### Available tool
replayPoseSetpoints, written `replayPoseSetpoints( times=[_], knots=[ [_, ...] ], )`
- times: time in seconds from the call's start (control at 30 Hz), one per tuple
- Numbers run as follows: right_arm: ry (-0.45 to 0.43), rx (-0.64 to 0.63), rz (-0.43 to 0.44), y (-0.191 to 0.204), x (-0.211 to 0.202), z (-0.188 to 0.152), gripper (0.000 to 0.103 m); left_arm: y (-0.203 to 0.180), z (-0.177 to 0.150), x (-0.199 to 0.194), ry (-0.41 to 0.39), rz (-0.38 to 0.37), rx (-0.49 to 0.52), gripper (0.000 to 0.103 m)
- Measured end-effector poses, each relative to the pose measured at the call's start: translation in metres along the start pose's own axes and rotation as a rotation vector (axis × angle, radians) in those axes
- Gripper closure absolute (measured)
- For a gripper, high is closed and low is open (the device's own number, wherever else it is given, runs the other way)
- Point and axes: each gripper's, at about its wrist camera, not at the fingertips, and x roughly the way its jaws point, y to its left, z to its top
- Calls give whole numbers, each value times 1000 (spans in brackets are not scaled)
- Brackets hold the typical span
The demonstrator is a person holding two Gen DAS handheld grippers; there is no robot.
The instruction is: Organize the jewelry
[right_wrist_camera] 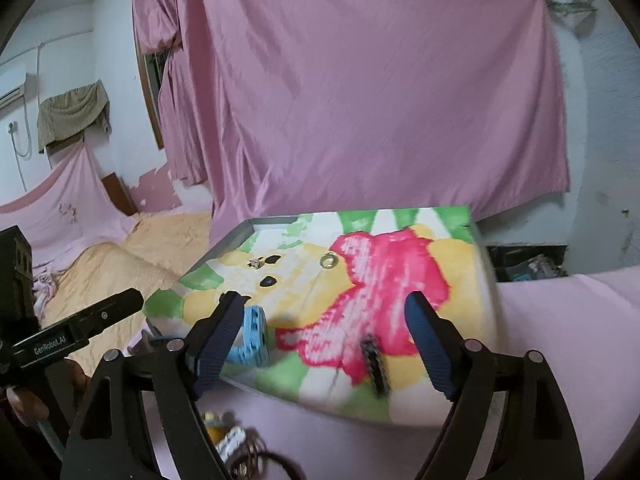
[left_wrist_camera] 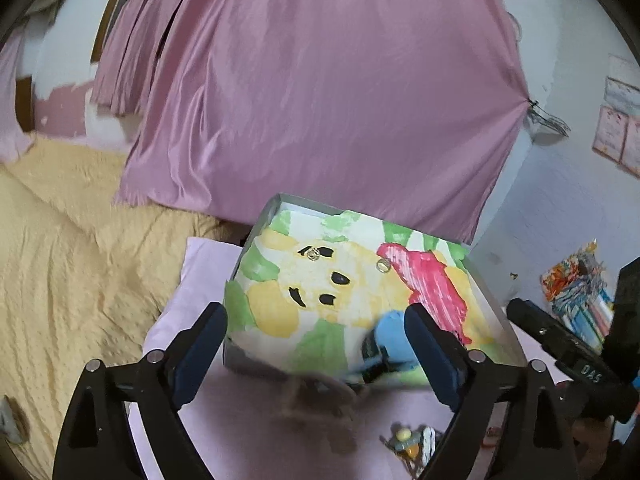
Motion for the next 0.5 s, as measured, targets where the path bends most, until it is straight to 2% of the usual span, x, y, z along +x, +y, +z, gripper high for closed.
replayPoseSetpoints(
  times=[0.17,0.3,0.5],
  knots=[
    [-43,-15,-43,0,-37,-17,21,-15,-17,-21,-53,23,60,11],
    [-82,-29,-76,0,-66,-30,14,-23,-32,-39,-87,39,85,7],
    [-120,-44,-109,-1,-101,-49,14,-38,-52,-60,-136,56,148,7]
  ],
)
